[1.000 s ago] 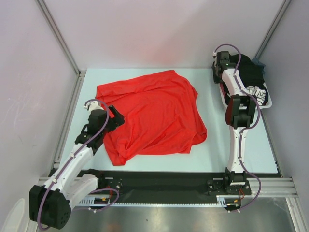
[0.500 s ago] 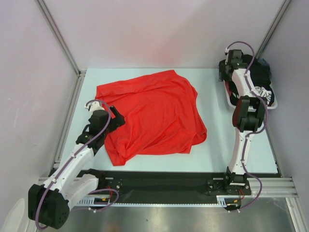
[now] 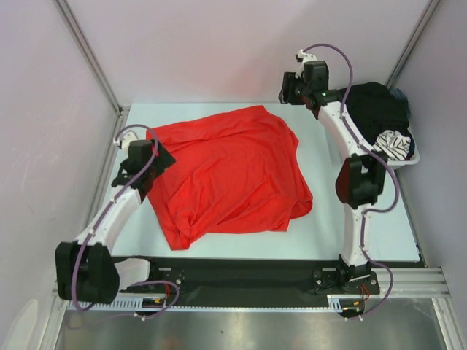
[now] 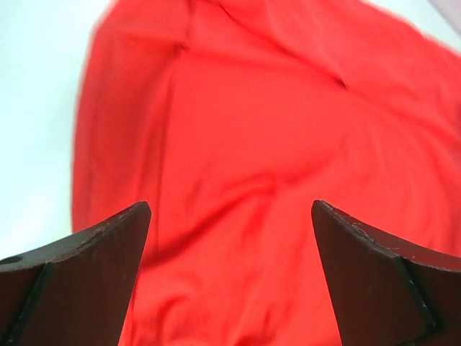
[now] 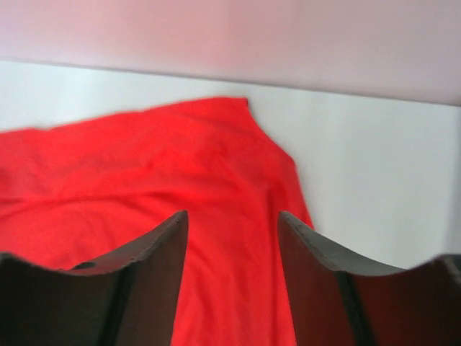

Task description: Fold and stack the tank tops

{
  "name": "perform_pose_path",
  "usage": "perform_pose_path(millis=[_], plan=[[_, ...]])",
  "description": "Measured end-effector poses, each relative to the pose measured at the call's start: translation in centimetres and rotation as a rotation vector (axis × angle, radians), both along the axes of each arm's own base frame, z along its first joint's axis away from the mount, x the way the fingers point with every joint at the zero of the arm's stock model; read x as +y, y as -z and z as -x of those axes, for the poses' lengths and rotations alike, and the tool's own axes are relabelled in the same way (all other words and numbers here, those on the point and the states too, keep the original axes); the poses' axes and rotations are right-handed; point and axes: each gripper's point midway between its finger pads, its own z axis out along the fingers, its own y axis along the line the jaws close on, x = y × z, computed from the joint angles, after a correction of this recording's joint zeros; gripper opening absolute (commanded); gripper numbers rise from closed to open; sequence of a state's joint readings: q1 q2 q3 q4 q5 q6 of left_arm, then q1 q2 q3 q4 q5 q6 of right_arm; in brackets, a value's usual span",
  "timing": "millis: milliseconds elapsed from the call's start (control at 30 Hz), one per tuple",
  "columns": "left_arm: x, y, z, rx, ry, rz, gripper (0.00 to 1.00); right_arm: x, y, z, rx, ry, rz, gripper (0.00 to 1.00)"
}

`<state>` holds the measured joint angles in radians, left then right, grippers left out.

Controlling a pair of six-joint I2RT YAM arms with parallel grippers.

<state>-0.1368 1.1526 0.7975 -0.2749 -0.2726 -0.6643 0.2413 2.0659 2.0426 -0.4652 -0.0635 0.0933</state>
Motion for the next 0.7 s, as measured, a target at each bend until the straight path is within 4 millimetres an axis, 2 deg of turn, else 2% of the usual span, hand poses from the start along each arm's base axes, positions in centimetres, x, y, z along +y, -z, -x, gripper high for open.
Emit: perform_pose_path(millis=[33,100,167,200,300,400,500,567,700], plan=[[0.9,0.0,-0.7,0.003,-0.025,0.006,1.00,0.5,0.4,-1.3,-0.001,-0.004,-0.042,0.63],[2.5,0.5,-1.9,0.019,-0.069,0.010,1.00,1.3,2.3,-3.3,0.016,-0.010,-0.108,0.63],[3.7,1.0,-3.4,0.042,-0.102,0.009,1.00,2.1,5.9,-5.5,0.060,-0.001,-0.180,0.65],[4.0,1.2,-4.3,0.051,-0.110,0.008,1.00,2.1,7.0,-5.9,0.075,0.006,-0.193,0.66],[4.7,2.3,-7.5,0.090,-0.122,0.011,0.97,2.8,12.2,-7.5,0.137,0.029,-0.247,0.69],[5.4,3.3,-10.9,0.113,-0.129,0.017,0.94,3.4,16.3,-8.3,0.178,0.046,-0.284,0.70],[6.5,4.7,-13.8,0.136,-0.142,0.023,0.93,3.9,18.7,-8.8,0.190,0.058,-0.315,0.73],[7.1,5.5,-15.0,0.149,-0.150,0.026,0.92,4.4,19.1,-9.7,0.166,0.057,-0.338,0.72],[7.9,6.5,-16.1,0.174,-0.155,0.031,0.91,5.1,19.1,-11.5,0.110,0.057,-0.370,0.71]])
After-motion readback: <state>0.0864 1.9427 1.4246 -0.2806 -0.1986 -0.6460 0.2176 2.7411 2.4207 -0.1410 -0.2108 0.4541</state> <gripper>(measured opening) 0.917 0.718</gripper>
